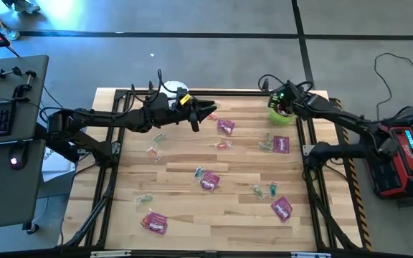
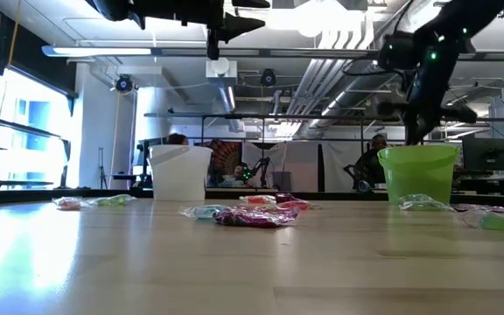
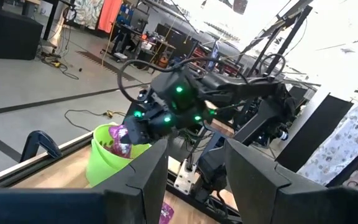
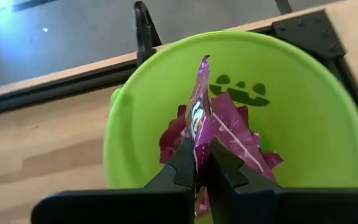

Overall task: Sort candy by brand, put in halloween buckets
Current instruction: Put the violet candy into the green bucket

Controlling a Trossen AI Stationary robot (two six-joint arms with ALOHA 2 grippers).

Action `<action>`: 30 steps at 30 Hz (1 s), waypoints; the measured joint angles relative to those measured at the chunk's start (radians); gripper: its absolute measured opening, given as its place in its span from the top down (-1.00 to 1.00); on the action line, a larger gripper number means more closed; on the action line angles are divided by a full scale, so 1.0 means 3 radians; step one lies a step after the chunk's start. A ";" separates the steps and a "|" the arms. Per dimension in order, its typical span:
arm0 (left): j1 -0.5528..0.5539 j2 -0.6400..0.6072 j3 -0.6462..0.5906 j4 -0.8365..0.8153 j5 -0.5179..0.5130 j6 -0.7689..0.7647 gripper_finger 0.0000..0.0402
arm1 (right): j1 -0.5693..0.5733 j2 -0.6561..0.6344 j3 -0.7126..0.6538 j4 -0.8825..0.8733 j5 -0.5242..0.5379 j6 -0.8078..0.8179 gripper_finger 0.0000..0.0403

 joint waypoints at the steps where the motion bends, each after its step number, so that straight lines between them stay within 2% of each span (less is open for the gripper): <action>1: 0.0000 0.0000 0.0000 0.0000 0.0000 0.0000 0.26 | -0.0060 0.0000 -0.0049 0.0081 -0.0058 -0.0002 0.98; 6: 0.0003 0.0000 0.0001 0.0000 -0.0004 0.0003 0.26 | -0.0241 0.0000 -0.0171 0.0194 -0.0260 0.0009 0.85; 14: 0.0003 0.0000 0.0000 -0.0022 -0.0019 0.0057 0.26 | -0.0256 0.0000 -0.0170 0.0136 -0.0272 -0.0100 0.34; 19: 0.0008 0.0000 0.0001 -0.0044 -0.0020 0.0058 0.26 | -0.0255 0.0001 -0.0014 -0.0151 -0.0181 -0.0202 0.13; 26: 0.0008 0.0000 0.0001 -0.0092 -0.0027 0.0062 0.26 | -0.0255 -0.0001 0.0460 -0.0668 -0.0121 -0.0658 0.13; 30: 0.0008 0.0000 0.0001 -0.0114 -0.0027 0.0062 0.26 | -0.0274 -0.0003 0.0614 -0.0681 -0.0238 -0.0926 0.34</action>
